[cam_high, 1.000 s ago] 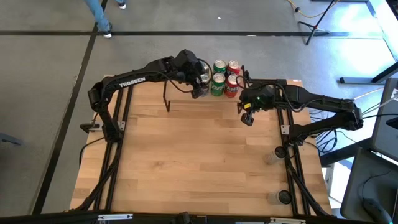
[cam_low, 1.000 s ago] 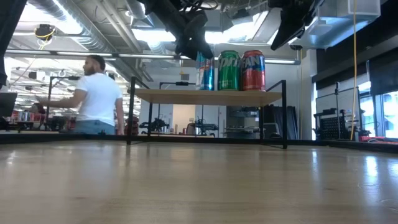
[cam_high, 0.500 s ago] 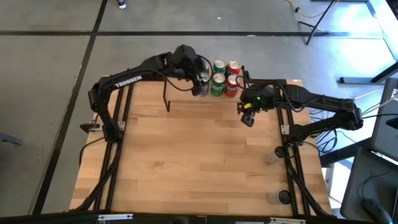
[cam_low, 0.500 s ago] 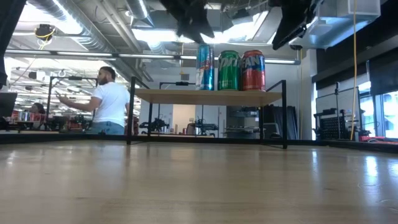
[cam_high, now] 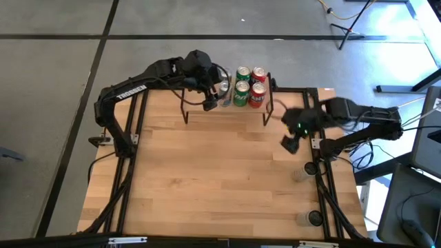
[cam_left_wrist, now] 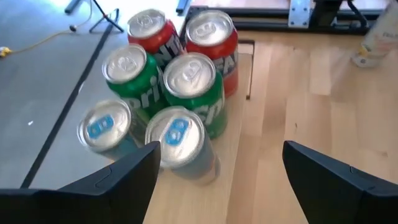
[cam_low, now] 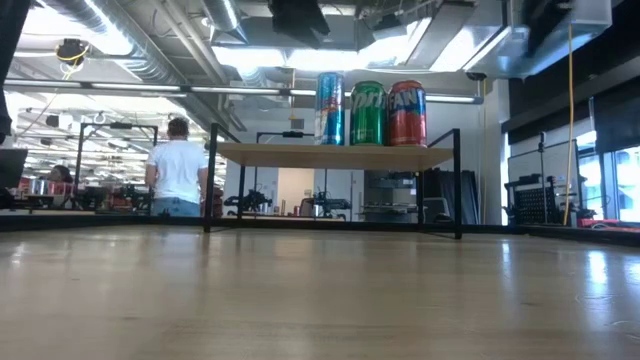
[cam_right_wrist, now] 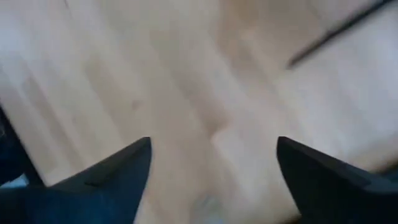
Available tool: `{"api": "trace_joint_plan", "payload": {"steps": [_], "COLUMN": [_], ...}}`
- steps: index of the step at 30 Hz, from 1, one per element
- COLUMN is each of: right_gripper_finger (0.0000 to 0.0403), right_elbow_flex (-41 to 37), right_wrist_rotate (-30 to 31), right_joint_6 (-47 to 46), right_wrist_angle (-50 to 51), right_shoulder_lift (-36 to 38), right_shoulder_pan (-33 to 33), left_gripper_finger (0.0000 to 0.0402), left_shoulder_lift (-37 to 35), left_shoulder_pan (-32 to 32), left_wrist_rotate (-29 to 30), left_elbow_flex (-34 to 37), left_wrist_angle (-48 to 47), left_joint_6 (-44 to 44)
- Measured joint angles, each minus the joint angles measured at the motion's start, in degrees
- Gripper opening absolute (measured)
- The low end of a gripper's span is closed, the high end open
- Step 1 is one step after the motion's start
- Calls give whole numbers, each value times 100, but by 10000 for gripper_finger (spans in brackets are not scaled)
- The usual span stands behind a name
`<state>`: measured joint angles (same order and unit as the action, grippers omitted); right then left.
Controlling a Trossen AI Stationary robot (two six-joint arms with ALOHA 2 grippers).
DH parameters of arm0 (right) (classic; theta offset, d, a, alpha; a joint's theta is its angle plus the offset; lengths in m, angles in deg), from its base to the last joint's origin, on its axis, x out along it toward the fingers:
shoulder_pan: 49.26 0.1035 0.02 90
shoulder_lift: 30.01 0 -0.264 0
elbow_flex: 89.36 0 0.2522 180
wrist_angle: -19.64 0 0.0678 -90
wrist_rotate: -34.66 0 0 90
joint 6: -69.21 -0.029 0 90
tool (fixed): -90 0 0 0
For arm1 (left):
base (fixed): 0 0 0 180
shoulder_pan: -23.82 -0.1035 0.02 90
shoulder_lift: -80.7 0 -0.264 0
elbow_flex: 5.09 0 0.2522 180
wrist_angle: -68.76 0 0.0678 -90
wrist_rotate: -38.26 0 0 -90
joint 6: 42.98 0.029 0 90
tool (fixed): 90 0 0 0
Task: Place canned beverage on shelf
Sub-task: Put the top white soda can on the shelf
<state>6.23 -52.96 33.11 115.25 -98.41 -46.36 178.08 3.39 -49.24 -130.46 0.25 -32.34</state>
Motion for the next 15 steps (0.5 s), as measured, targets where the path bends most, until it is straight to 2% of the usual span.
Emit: {"api": "trace_joint_plan", "payload": {"steps": [6,12,15], "right_gripper_finger": [396,390,389], "right_elbow_flex": [-244,-780,-1043], "right_wrist_rotate": [-582,-1347,-1468], "right_joint_6": [-1995,-3807,-4418], "right_wrist_angle": [659,779,815], "right_shoulder_lift": [-7,21,31], "right_shoulder_pan": [1072,1871,2229], "left_gripper_finger": [324,324,324], "left_shoulder_lift": [-131,-114,-111], "left_shoulder_pan": [192,423,534], "left_wrist_rotate": [-14,-27,-29], "left_elbow_flex": [19,32,32], "left_wrist_angle": [55,24,30], "left_joint_6": [0,43,50]}}
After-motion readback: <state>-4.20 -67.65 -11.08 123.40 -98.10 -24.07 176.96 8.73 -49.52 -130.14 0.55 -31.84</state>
